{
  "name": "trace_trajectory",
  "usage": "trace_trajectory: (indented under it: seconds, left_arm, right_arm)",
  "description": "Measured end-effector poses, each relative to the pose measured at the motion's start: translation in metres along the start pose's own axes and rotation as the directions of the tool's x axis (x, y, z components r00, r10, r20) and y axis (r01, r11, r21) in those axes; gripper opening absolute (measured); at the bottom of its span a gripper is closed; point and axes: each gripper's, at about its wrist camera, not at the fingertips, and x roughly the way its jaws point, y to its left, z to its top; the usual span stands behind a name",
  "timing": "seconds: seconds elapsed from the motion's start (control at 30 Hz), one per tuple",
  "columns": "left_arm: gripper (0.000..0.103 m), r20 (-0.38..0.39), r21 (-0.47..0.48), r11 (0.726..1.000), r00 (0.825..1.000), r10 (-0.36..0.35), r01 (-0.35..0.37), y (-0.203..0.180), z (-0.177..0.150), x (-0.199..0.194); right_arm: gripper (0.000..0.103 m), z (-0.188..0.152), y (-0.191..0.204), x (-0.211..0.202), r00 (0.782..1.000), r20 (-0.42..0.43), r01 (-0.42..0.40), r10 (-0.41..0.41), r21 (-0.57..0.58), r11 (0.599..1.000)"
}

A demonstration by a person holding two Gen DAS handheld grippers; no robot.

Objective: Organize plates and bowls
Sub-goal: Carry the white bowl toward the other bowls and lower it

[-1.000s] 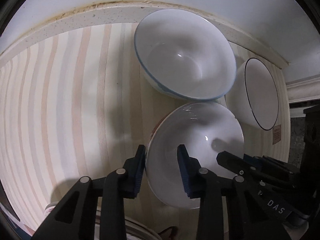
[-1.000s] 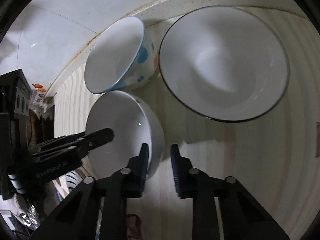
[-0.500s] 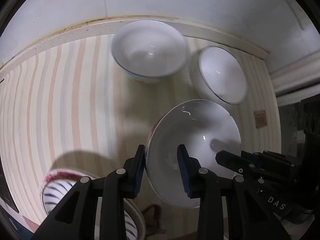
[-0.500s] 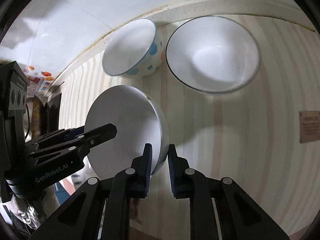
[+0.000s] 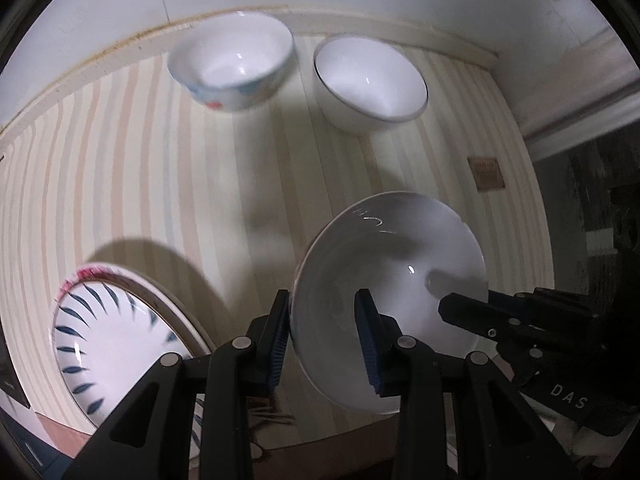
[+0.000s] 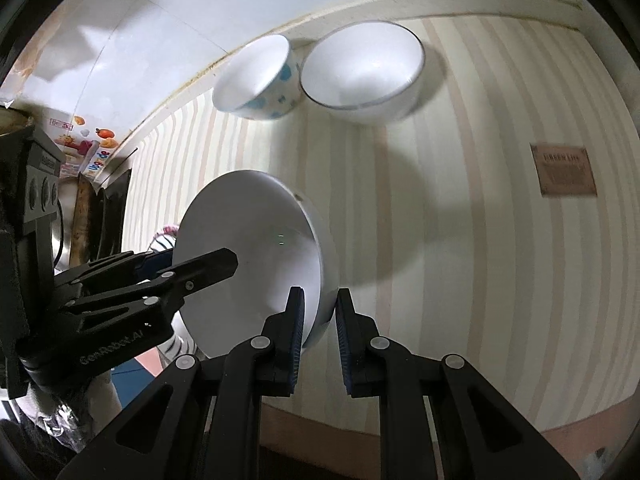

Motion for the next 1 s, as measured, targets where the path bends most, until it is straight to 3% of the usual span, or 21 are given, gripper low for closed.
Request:
trace_trajectory:
  seconds: [0.27,0.47,0.73,0.83,1.0]
  left_arm:
    - [0.030,-0.072,0.026,0.999,0.997,0.024,-0.022,-0.010,-0.013,0.040]
    - [0.030,-0.099,0.049,0.998,0.994,0.050,-0.045,-0.018,-0.028,0.050]
    - [0.030,-0.118,0.055,0.996,0.991,0.069,-0.063,-0.025,-0.022,0.047]
    - [0.030,-0.058,0.036,0.996,0.995,0.084,-0.082,-0.023,-0.012,0.018]
    - [0.035,0.063,-0.001,0.998,0.996,0.070,-0.070,-0.016,0.037,-0.021]
  right_arm:
    - [0.018,-0.022,-0.028,0.013,0.999,-0.034,0.010,-0.009,0.032,0.999]
    - [0.018,-0.033,-0.043,0.026,0.998,-0.063,0.020,-0.017,0.050,0.999]
    - [0.018,-0.031,-0.045,0.039,0.994,-0.113,0.013,-0.008,0.041,0.999]
    - [0.018,-0.026,-0.050,0.031,0.991,-0.134,-0.001,0.008,0.052,0.999]
    - [0.022,0.004,-0.061,-0.013,0.997,-0.051,-0.047,0.051,0.083,0.995]
